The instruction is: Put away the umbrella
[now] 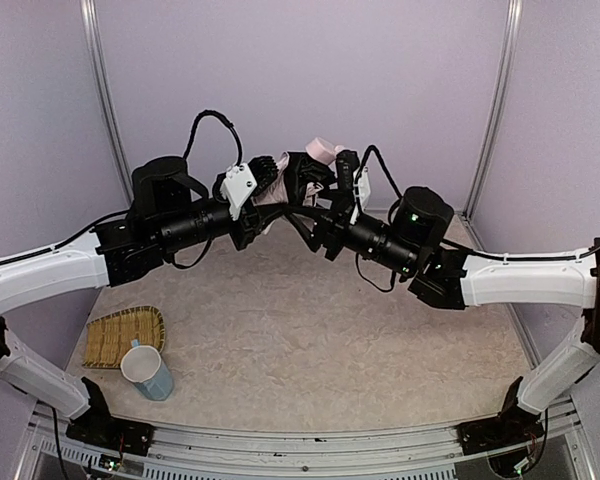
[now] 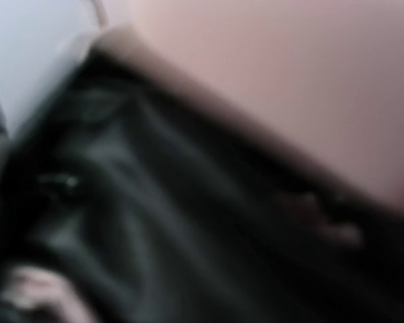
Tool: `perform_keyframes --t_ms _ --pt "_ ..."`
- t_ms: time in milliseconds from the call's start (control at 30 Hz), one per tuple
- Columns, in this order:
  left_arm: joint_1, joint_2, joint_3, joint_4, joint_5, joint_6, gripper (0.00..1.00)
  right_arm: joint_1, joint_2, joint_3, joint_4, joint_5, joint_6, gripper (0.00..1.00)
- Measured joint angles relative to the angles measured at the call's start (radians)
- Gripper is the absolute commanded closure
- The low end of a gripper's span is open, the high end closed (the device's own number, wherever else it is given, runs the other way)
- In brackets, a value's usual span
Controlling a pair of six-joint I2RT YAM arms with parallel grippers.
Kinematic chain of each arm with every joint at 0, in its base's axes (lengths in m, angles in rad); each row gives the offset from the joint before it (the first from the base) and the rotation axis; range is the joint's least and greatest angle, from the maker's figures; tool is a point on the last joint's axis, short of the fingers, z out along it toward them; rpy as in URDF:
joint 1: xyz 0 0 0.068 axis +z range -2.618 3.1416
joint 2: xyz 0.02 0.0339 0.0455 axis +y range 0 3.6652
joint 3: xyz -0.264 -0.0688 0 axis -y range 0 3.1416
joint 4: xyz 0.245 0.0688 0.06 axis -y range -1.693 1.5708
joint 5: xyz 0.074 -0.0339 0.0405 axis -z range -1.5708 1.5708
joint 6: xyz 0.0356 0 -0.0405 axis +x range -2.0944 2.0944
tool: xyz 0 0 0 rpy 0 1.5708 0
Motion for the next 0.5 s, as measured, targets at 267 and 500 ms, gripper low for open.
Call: perform_keyframes --t_ms 267,500 --pt "0.019 -0.018 0.000 0.000 0.002 -0.025 1.00 0.013 0.008 -0.002 -0.008 0.123 0.004 0.40" --pt "0.088 -0.080 0.000 0.004 0.293 -0.138 1.00 -0.095 -0.130 -0.174 -0.068 -0.136 -0.070 0.11"
